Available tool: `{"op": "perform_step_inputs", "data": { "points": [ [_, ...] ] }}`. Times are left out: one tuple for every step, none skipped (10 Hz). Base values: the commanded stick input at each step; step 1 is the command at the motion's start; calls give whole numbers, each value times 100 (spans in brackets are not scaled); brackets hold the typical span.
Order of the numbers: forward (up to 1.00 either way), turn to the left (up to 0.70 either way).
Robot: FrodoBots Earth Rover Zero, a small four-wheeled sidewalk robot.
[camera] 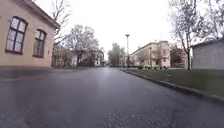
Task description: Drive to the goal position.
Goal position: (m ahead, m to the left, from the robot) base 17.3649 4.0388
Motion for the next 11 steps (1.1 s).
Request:
{"op": "perform_step_inputs", "data": {
  "points": [
    [85, 0],
    [85, 0],
    [85, 0],
    [85, 0],
    [85, 0],
    [85, 0],
    [85, 0],
    [85, 0],
    [85, 0],
    [85, 0],
    [85, 0]
  ]
}}
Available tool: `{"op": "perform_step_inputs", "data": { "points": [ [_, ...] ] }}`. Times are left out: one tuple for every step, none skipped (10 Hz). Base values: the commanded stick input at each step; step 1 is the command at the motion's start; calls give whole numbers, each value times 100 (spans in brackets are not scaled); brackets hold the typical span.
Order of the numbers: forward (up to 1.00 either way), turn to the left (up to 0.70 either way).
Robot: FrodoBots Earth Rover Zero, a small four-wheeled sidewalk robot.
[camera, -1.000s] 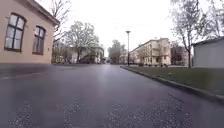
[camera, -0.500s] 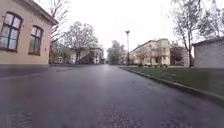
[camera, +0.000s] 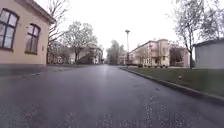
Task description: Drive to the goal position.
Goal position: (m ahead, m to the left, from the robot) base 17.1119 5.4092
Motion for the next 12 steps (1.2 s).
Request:
{"op": "perform_step_inputs", "data": {
  "points": [
    [85, 0],
    [85, 0],
    [85, 0],
    [85, 0],
    [85, 0],
    [85, 0],
    [85, 0],
    [85, 0],
    [85, 0],
    [85, 0],
    [85, 0],
    [85, 0]
  ]
}}
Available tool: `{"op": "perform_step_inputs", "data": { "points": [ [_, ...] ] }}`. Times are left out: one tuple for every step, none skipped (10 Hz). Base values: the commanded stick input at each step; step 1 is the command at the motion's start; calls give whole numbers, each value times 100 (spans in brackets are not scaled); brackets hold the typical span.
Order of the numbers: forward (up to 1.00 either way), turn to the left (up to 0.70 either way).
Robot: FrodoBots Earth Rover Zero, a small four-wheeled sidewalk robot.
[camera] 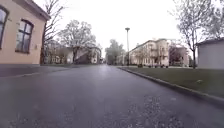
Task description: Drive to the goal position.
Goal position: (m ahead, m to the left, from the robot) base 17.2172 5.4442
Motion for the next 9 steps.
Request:
{"op": "perform_step_inputs", "data": {
  "points": [
    [85, 0],
    [85, 0],
    [85, 0],
    [85, 0],
    [85, 0],
    [85, 0],
    [85, 0],
    [85, 0],
    [85, 0]
  ]
}}
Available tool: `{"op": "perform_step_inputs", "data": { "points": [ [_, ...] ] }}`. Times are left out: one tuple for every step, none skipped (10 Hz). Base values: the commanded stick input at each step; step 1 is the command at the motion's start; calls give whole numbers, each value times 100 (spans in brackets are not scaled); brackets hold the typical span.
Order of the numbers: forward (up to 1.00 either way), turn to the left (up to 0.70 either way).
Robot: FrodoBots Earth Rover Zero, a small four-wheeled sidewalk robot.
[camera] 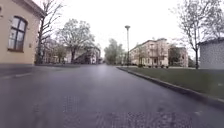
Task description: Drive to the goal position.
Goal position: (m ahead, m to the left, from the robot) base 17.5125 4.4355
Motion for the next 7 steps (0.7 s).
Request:
{"op": "perform_step_inputs", "data": {
  "points": [
    [85, 0],
    [85, 0],
    [85, 0],
    [85, 0],
    [85, 0],
    [85, 0],
    [85, 0]
  ]
}}
